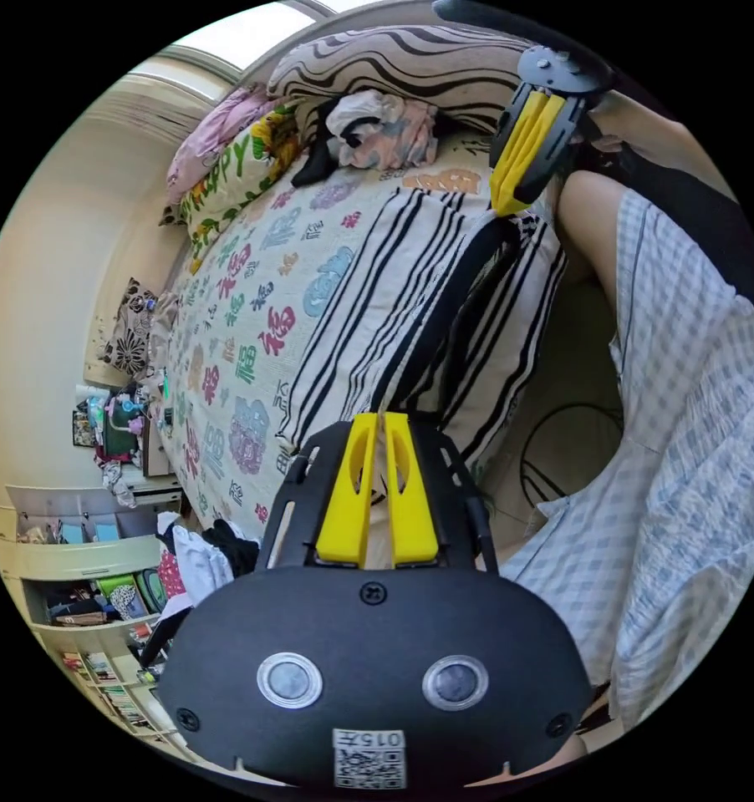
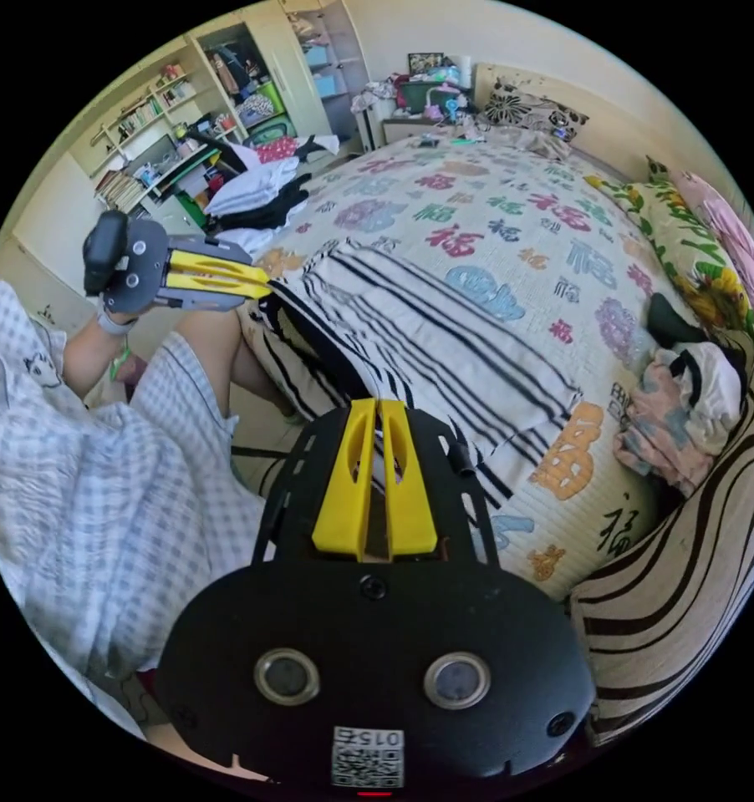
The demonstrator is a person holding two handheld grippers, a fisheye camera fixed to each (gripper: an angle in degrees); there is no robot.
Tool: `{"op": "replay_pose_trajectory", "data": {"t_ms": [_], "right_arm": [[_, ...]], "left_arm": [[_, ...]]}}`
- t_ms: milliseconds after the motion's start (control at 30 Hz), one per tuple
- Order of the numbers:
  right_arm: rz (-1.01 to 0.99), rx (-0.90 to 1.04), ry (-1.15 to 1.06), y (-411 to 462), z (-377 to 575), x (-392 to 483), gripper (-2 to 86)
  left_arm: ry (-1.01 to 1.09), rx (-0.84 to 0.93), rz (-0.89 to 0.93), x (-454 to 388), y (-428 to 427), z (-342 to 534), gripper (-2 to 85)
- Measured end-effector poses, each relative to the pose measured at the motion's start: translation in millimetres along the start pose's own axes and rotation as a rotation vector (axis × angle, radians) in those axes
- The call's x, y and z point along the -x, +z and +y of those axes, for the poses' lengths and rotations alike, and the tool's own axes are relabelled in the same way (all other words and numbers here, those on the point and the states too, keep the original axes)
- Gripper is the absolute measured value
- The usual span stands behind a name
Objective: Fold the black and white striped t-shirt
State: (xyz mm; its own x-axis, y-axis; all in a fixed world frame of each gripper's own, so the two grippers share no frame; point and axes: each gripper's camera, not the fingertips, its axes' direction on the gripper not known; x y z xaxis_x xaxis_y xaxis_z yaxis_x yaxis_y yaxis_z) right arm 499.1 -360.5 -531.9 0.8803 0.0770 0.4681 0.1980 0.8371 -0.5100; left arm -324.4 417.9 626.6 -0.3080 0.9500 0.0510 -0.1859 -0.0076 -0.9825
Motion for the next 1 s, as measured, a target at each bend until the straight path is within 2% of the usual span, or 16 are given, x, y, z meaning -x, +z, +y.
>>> {"op": "replay_pose_trajectory", "data": {"t_ms": [167,233,300,333,400,433,500,567,667,767,800,867,900,1000], "right_arm": [[0.078,-0.086,-0.025,-66.8,-58.4,-41.9,0.4],[0.19,-0.134,-0.048,-97.0,-103.7,-74.1,0.6],[0.284,-0.23,0.042,-133.8,-176.0,-133.1,1.3],[0.284,-0.241,0.086,-140.0,-191.8,-148.8,1.6],[0.163,-0.244,0.335,-150.9,-221.2,-204.1,4.4],[0.111,-0.254,0.34,-151.2,-219.5,-210.5,4.4],[-0.01,-0.266,0.277,-143.1,-188.0,-216.7,5.5],[-0.012,-0.163,0.258,-122.2,-148.2,-214.5,7.9],[-0.051,0.058,0.371,-75.5,-61.8,-215.2,10.2],[-0.143,0.244,0.553,-45.0,15.8,-214.0,10.7],[-0.149,0.218,0.585,-47.0,35.7,-210.4,10.0],[-0.161,0.115,0.647,-61.3,51.2,-209.6,10.6],[-0.211,0.167,0.653,-61.3,50.8,-211.8,11.5],[-0.236,0.244,0.624,-69.4,40.4,-208.3,11.6]], "left_arm": [[-0.033,-0.111,-0.1,101.8,7.8,-20.9,0.9],[-0.058,-0.185,-0.275,192.4,18.6,-62.4,1.2],[-0.183,-0.228,-0.348,272.9,33.0,-97.4,1.7],[-0.286,-0.217,-0.322,321.9,45.9,-112.3,2.0],[-0.439,-0.171,-0.195,377.0,67.3,-113.5,2.4],[-0.483,-0.203,-0.116,394.4,75.2,-99.8,2.7],[-0.496,-0.237,-0.062,397.2,84.6,-67.0,3.5],[-0.498,-0.187,-0.007,385.3,100.6,-25.5,4.7],[-0.57,0.006,0.187,357.8,138.8,57.0,7.5],[-0.739,0.169,0.438,335.5,164.5,137.0,10.5],[-0.791,0.179,0.531,331.1,167.4,158.2,11.4],[-0.823,0.182,0.598,332.3,170.0,174.1,12.4],[-0.825,0.201,0.65,337.2,174.4,176.5,13.0],[-0.799,0.214,0.651,357.7,162.5,176.1,12.6]]}}
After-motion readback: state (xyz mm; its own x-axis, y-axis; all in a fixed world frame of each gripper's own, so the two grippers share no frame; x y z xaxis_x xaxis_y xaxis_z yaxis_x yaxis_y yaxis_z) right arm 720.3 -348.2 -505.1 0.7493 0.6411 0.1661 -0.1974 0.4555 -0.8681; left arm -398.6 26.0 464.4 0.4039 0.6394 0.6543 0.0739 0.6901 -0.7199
